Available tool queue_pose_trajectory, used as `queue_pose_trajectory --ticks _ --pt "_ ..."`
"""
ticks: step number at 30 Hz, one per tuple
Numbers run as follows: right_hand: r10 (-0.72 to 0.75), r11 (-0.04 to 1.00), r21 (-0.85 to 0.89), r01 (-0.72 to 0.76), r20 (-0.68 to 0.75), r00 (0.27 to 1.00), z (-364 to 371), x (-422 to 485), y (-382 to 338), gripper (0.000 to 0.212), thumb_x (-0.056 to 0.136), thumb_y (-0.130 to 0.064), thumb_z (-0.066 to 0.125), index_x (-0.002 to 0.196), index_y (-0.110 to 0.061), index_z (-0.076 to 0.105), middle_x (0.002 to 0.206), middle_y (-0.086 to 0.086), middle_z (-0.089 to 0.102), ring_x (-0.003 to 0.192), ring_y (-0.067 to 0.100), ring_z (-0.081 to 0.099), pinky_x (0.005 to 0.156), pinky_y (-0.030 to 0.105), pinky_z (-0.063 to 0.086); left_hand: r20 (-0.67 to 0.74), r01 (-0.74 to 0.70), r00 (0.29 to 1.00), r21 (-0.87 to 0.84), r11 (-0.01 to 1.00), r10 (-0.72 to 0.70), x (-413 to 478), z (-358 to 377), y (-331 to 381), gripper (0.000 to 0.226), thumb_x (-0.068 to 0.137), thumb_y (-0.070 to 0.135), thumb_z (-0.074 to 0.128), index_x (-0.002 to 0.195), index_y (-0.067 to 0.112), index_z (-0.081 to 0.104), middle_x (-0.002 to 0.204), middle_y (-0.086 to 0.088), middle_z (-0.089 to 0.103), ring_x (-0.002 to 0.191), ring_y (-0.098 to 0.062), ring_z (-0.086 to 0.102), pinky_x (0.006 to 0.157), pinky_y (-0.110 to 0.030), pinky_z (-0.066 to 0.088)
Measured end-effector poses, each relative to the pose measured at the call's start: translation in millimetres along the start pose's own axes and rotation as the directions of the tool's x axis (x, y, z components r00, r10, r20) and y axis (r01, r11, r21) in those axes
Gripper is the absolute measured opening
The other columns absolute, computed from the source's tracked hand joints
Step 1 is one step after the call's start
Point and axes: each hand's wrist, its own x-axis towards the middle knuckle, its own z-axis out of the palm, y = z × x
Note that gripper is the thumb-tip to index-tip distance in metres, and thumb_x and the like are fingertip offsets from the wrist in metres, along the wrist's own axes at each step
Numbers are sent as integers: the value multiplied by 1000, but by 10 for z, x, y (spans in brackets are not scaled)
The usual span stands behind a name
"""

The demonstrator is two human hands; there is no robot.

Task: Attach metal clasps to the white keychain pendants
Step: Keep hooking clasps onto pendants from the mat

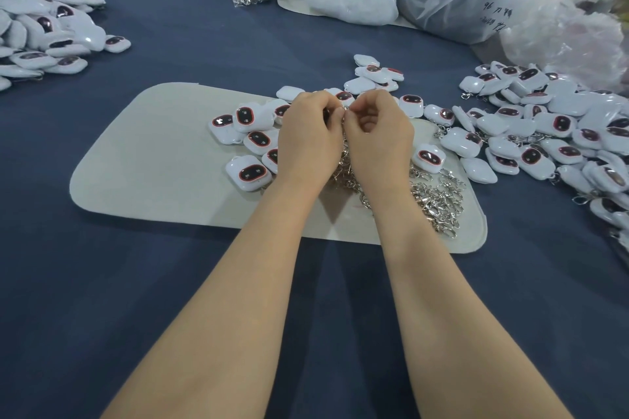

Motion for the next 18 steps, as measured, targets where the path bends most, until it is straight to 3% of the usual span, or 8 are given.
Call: queue_pose_trajectory --ticks 10,14,18 --pt "-77 996 -51 78 7 997 -3 -9 9 9 83 0 54 86 -9 54 84 3 59 75 17 52 71 25 44 5 -6 1000 -17 1000 6 -11 -8 10 13 91 10 53 87 10 65 93 -5 64 84 -15 53 73 -23 40" --pt "1 999 44 0 -26 1000 -11 15 36 16 85 -1 55 84 -16 50 75 -13 54 65 -1 50 66 8 41 30 -14 999 -43 999 15 -7 3 19 13 91 10 54 92 11 67 96 -2 65 84 -13 50 74 -20 38" --pt "52 992 119 -46 -44 998 -9 22 43 16 87 -2 55 89 -17 50 78 -17 53 67 -4 51 67 5 41 48 -15 999 -33 999 17 -6 6 12 14 91 9 54 97 13 67 101 -3 65 84 -11 49 74 -18 37"
